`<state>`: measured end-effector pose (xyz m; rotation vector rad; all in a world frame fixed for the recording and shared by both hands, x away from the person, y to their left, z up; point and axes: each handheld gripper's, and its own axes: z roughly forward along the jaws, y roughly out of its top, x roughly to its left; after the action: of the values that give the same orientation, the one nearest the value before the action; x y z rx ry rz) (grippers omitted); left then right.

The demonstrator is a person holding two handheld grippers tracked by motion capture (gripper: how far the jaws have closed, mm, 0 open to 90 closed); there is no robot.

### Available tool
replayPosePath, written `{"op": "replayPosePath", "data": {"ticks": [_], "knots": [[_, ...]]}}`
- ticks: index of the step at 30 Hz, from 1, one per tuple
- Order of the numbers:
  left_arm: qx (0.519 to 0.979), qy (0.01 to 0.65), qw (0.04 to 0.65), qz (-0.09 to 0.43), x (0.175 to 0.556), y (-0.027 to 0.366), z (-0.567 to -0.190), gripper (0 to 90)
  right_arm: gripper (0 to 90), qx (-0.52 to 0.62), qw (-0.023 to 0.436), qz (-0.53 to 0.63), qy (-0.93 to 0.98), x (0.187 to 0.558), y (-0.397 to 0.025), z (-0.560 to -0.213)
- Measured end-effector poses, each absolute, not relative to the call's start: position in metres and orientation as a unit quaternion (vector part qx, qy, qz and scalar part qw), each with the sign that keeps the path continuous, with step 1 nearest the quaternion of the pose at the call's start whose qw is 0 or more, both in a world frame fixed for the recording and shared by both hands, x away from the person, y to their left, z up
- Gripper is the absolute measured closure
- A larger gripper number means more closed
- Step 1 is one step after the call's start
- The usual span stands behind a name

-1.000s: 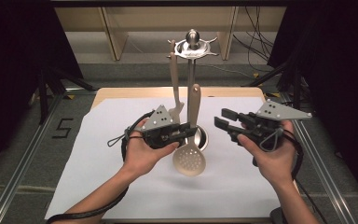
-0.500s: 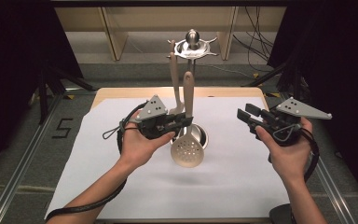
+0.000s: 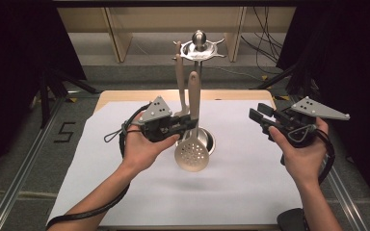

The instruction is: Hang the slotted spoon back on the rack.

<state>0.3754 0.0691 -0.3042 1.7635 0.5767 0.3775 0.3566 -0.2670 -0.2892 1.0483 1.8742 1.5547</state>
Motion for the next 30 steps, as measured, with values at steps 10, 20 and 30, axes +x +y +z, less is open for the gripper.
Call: {"op": "replayPosePath", "data": {"ticks": [10,20,30], "knots": [[0.759,0.248,0.581,0.159,0.379,0.066,-0.305,77.1,60.6,0.403,0.241,0.556,0.686,0.358,-0.276,-0.294],[0.763,0.245,0.574,0.167,0.384,0.064,-0.298,77.1,60.5,0.404,0.245,0.557,0.683,0.357,-0.274,-0.293],[0.768,0.251,0.564,0.171,0.392,0.061,-0.295,77.1,60.2,0.406,0.242,0.559,0.681,0.356,-0.274,-0.293]]}}
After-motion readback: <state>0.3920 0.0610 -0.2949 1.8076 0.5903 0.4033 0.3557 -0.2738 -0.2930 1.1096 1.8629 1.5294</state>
